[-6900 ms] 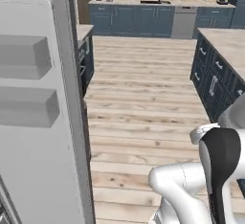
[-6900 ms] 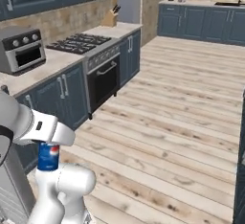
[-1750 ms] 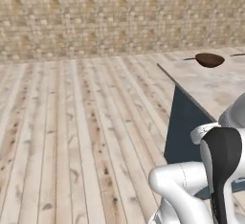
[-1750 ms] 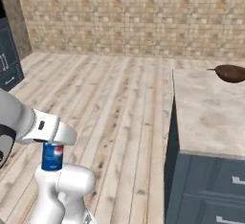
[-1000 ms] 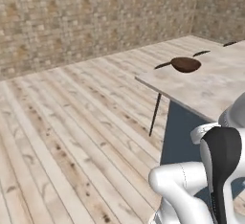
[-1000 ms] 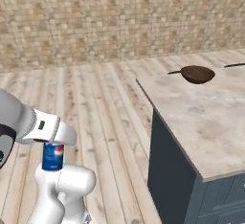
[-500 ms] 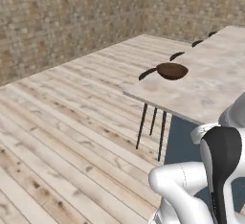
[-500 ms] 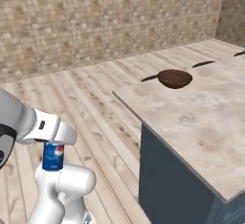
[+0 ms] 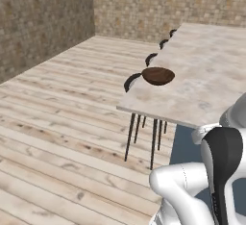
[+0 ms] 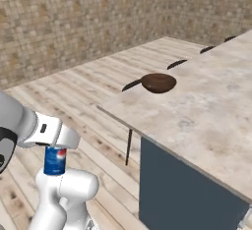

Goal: Open the fridge, grab two sodas, and place both sodas inside the bowl with ice on the dining counter.

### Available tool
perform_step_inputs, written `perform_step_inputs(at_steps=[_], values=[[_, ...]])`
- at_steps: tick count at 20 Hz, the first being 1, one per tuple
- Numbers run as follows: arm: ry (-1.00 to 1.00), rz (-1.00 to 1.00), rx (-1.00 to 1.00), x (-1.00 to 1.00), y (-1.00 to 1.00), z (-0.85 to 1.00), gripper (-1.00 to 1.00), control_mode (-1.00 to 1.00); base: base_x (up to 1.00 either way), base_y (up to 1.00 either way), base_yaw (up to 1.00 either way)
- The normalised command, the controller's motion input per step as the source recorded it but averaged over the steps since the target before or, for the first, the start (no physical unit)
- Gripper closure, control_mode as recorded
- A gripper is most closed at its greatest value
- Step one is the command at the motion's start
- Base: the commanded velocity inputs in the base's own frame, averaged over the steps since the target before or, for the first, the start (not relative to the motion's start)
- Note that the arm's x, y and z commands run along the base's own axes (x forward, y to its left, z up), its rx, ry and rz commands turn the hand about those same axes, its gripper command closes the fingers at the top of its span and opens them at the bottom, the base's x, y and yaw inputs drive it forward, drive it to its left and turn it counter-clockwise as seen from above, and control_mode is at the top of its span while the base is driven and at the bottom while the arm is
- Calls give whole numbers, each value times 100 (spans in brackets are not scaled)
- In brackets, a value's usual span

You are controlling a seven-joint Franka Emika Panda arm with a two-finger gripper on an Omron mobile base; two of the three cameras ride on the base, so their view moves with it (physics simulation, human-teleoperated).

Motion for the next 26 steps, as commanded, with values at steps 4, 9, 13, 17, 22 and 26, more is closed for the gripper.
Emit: perform_step_inputs(at_steps=[4,9,13,17,22,26], values=[[0,0,0,0,0,0,100,100,27,72,-47],[0,0,0,0,0,0,100,100,24,74,-46],[0,0,0,0,0,0,100,100,22,75,-46],[0,0,0,0,0,0,100,100,22,75,-45],[0,0,0,0,0,0,100,100,23,75,-45],[0,0,0,0,0,0,100,100,21,75,-45]])
